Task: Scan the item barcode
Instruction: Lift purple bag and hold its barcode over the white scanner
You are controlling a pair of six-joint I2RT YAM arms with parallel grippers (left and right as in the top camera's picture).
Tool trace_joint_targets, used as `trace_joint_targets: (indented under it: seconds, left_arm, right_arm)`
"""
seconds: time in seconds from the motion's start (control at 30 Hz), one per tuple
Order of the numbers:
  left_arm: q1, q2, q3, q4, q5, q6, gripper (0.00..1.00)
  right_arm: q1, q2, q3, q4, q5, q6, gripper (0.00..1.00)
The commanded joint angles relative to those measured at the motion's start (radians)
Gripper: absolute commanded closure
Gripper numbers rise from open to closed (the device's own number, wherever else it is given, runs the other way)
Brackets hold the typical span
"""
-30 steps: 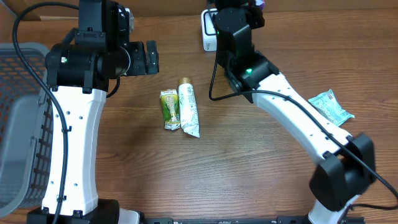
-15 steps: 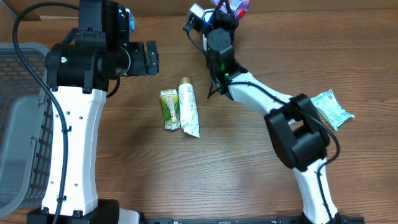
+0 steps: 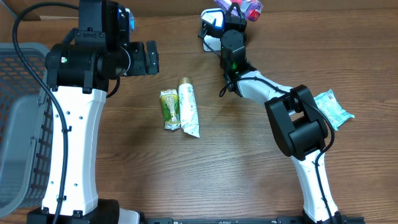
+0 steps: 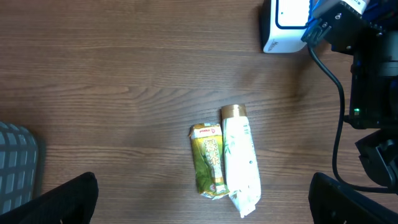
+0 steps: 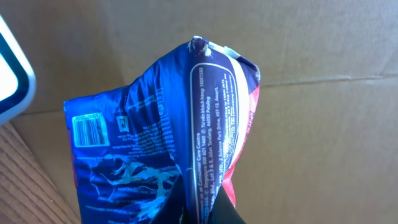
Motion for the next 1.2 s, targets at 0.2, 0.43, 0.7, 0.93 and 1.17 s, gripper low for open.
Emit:
trace_joint_targets:
  seconds: [0.2,0.43,0.7,0.93,1.17]
  left_arm:
    - [-0.002,0.002,0.009,0.004,-0.006,0.008,0.0]
    - [-0.002,0.002,0.009,0.004,-0.006,0.008,0.01]
    - [-0.002,0.002,0.009,0.004,-0.006,0.008,0.0]
    - [-0.002,0.002,0.009,0.004,-0.006,0.008,0.0]
    - [-0.002,0.002,0.009,0.004,-0.006,0.008,0.0]
  right_arm:
    - [0.021,-0.015,0.024,0.013,-0.055,0.071,0.96]
    - [0.029,-0.015,0.024,0.014,-0.061,0.103,0.96]
    - [0.029,-0.015,0.024,0.013,-0.061,0.103,0.96]
    - [0.028,-0.015,0.024,0.013,-0.061,0.103,0.96]
    - [0.035,-0.016,0.024,0.014,-0.057,0.142,0.96]
